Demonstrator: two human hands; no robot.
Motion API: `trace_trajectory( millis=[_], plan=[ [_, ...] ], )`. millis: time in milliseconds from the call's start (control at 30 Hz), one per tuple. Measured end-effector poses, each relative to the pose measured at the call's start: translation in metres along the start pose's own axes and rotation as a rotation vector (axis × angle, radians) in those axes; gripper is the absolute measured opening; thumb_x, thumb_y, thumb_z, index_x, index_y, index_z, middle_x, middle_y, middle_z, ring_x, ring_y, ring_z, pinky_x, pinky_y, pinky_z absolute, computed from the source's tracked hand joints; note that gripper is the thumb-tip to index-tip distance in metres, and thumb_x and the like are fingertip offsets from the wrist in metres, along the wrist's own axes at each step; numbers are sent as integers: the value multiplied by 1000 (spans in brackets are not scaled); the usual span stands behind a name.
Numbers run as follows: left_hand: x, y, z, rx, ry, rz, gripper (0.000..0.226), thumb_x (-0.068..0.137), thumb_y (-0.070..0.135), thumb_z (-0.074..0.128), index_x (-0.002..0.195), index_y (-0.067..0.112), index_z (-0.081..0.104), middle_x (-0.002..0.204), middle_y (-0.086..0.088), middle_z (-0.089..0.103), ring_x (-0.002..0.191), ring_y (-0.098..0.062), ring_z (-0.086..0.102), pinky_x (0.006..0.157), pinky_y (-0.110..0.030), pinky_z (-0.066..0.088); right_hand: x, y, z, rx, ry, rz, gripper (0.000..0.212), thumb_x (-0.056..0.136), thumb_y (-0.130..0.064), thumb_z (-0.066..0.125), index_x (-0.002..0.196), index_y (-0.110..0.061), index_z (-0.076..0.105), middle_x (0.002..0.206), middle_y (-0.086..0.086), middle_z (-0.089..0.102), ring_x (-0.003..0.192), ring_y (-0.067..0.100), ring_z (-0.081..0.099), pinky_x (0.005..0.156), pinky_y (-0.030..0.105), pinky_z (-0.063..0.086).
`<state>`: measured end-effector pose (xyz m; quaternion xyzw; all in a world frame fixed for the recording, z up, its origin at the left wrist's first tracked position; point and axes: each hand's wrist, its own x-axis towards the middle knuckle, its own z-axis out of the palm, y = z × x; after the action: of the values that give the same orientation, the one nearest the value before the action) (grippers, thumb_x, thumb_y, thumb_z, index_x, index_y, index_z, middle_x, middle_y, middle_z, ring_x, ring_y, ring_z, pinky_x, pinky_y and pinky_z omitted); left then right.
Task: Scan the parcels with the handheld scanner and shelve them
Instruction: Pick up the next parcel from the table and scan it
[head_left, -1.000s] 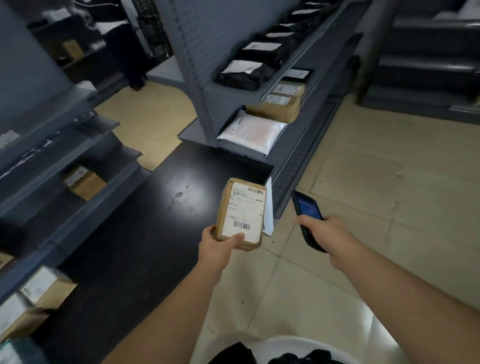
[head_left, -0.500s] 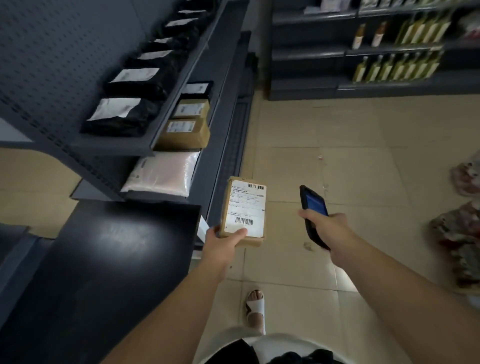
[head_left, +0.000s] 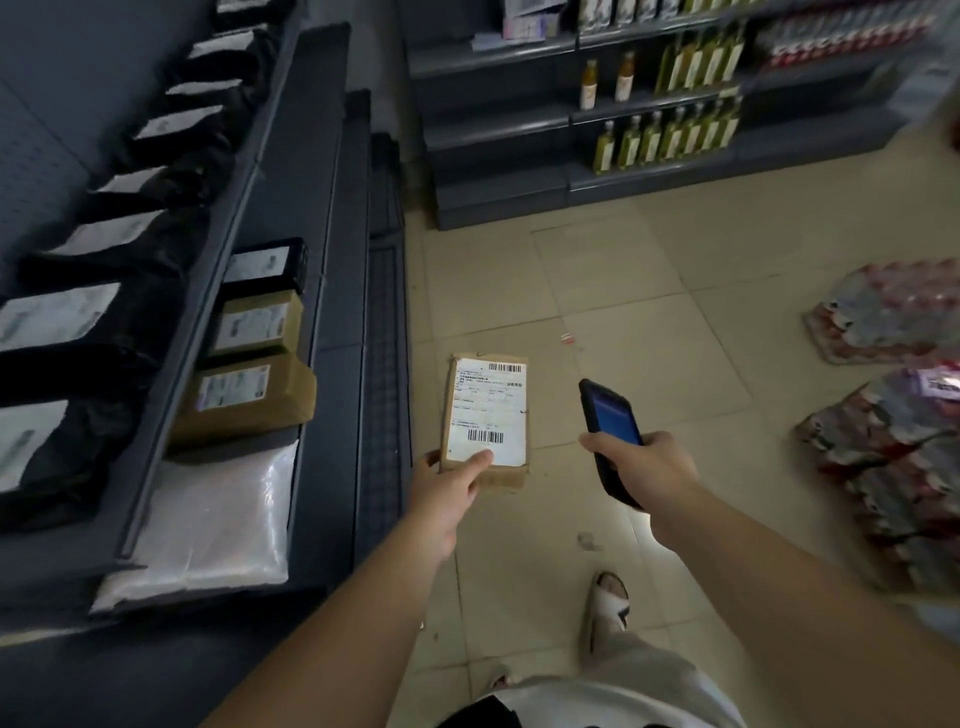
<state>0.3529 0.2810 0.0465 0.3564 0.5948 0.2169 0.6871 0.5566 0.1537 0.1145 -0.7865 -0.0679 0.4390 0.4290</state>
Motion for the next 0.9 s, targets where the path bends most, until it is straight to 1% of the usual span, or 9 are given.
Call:
trace_trajectory(
  millis=[100,200,300,400,500,567,633,800,900],
  plan=[
    [41,29,35,4,17,-2,74,81,17,91,142,12,48,129,-5,68,112,-18,70,111,-39,53,51,-32,-6,15,-13,2,54,77,-41,88,107,-4,64,81,6,59,67,20,59,55,28,45],
    [73,62,71,-6,42,10,73,82,18,90,142,12,50,128,-5,69,111,-17,70,110,-36,53,101,-72,-15,28,-47,13,60,73,-46,89,109,-6,63,87,8,61,73,22,61,58,31,46],
    [97,92,102,-20,70,16,61,84,18,89,133,13,53,127,-1,68,112,-15,69,99,-27,55,143,-116,-27,11,-88,-4,57,73,-44,89,104,-5,61,83,6,57,69,22,57,57,31,43],
    [123,124,128,-77,112,40,53,85,17,88,125,16,52,125,0,66,113,-16,68,90,-23,54,186,-158,-32,-26,-121,-14,57,73,-42,88,108,-5,62,84,5,57,69,21,57,58,31,43],
    [147,155,141,-112,140,40,49,86,17,87,121,20,53,121,1,66,106,-13,68,97,-26,56,224,-195,-23,-47,-143,-18,57,71,-44,88,106,-7,61,84,5,57,70,22,56,59,32,43],
    [169,177,144,-133,168,41,53,85,15,88,126,17,53,122,0,67,106,-13,69,105,-31,55,245,-219,-13,-63,-165,-28,54,73,-41,88,104,-6,61,83,5,58,70,22,58,60,31,44],
    [194,197,145,-157,178,45,57,85,15,88,130,13,53,124,-2,67,110,-15,68,108,-34,54,267,-243,1,-74,-184,-44,52,76,-39,88,107,-6,62,86,6,61,73,21,60,61,31,46],
    [266,255,142,-178,178,41,64,84,18,88,136,12,51,126,-3,65,112,-17,66,112,-36,52,323,-311,45,-94,-198,-80,53,78,-38,88,110,-7,61,91,8,63,76,21,62,62,29,47],
    [307,297,138,-191,170,31,70,82,21,90,139,13,50,130,-3,63,111,-16,66,107,-32,53,354,-351,72,-101,-182,-95,56,76,-41,89,111,-7,62,93,10,65,77,21,63,62,30,48]
  ],
)
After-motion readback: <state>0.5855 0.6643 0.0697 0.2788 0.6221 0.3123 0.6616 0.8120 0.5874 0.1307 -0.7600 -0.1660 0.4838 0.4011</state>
